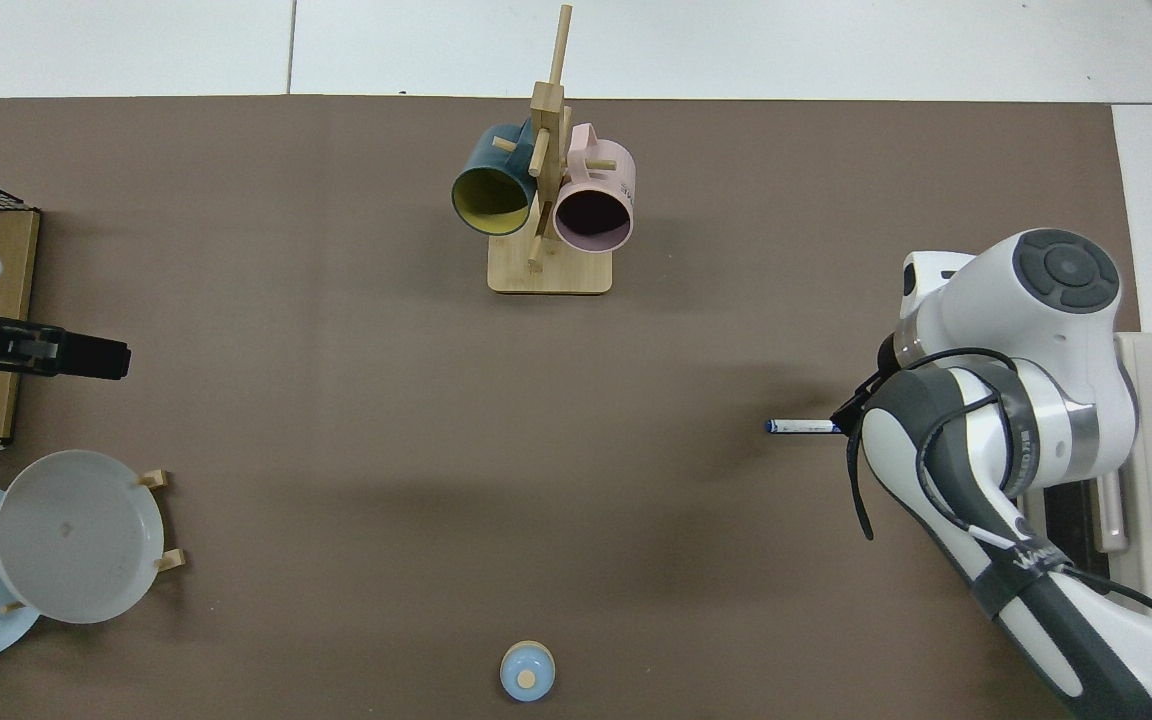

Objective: Put markers into pen holder
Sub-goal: 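Lower the right gripper and close it on the marker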

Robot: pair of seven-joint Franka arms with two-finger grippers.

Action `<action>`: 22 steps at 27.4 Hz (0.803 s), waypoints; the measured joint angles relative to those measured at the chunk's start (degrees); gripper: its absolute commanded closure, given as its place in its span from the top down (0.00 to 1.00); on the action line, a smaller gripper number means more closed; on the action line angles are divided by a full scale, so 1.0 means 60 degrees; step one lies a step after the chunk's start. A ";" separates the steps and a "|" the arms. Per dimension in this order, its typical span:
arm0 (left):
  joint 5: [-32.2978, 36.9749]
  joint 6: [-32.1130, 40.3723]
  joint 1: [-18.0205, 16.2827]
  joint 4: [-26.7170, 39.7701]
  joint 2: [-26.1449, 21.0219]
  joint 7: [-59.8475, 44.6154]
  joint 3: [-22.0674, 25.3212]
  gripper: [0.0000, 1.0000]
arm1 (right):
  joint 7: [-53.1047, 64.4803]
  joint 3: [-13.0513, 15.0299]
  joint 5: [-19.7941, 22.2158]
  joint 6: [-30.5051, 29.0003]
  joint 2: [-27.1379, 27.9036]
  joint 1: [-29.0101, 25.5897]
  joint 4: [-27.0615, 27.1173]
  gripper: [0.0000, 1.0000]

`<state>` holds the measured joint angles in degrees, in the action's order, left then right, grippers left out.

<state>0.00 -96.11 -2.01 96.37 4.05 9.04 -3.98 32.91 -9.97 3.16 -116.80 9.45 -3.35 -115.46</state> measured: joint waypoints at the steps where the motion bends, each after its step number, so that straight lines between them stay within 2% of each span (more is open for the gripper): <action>1: 0.0000 0.0000 0.0000 0.0000 0.0000 0.0000 0.0000 1.00 | 0.0283 -0.0001 0.0121 -0.0147 0.0020 0.0025 -0.0068 1.00; 5: 0.0000 0.0000 0.0000 0.0000 0.0000 0.0000 0.0000 1.00 | 0.1419 -0.0002 0.0612 -0.1007 0.0105 0.0073 -0.0522 1.00; 10: 0.0000 0.0000 0.0000 0.0000 0.0001 0.0000 0.0000 1.00 | 0.2881 0.0007 0.0868 -0.1664 0.0335 0.0074 -0.0858 1.00; 14: 0.0000 0.0000 0.0000 0.0000 0.0001 0.0000 0.0000 1.00 | 0.3968 0.0016 0.0936 -0.1752 0.0450 0.0073 -0.0888 1.00; 22: 0.0000 0.0000 0.0000 0.0000 0.0002 0.0000 0.0000 1.00 | 0.4837 0.0043 0.0973 -0.1752 0.0452 -0.0015 -0.1075 0.96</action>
<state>0.00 -96.11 -2.01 96.37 4.06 9.04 -3.98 61.93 -9.71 9.00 -127.31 12.17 -3.44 -121.91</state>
